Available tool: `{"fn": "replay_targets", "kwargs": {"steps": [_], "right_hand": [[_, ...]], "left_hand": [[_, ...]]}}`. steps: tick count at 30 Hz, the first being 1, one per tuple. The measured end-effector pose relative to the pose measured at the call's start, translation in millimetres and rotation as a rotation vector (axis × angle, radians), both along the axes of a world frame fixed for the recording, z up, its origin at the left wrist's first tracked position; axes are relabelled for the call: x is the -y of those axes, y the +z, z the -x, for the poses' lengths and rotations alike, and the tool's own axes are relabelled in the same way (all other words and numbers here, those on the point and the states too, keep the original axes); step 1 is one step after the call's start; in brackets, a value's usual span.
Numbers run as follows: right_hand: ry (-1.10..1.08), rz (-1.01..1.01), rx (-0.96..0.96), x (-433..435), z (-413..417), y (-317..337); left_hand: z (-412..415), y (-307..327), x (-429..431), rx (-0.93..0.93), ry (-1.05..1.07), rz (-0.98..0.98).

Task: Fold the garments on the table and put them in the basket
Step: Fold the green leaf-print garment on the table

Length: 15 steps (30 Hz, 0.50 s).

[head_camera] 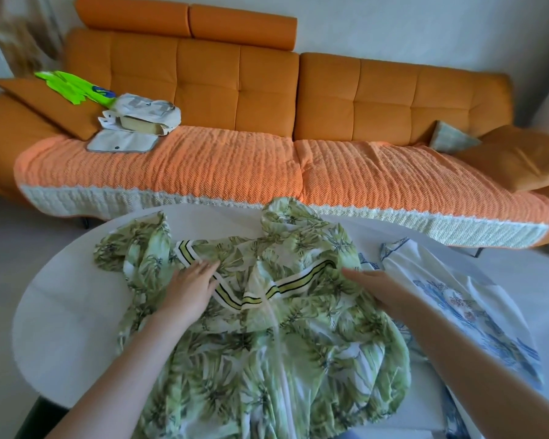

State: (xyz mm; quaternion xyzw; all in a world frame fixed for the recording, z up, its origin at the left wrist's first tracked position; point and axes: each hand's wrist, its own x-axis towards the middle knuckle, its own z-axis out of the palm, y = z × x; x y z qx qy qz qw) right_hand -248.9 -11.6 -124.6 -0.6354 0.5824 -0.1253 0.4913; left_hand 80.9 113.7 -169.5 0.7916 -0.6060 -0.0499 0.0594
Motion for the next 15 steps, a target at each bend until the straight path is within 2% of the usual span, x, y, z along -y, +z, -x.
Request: {"fn": "replay_targets", "kwargs": {"steps": [2,5,7,9,11,15], "right_hand": [[-0.009,-0.107,0.152,8,0,-10],[-0.145,-0.23,0.412,12,-5,-6],[-0.27,-0.165,0.575,17,0,0],[-0.363,-0.005,0.699,20,9,4],[-0.412,0.222,0.648,23,14,9],[-0.351,0.59,0.457,34,-5,27]], "left_hand": [[0,-11,9,-0.013,0.008,-0.147],[-6,-24,14,-0.086,0.145,-0.259],[-14,-30,13,-0.045,0.212,-0.293],[-22,-29,11,-0.059,0.293,-0.288],[-30,-27,9,-0.079,0.356,-0.273],[-36,-31,8,-0.048,0.373,-0.286]]}}
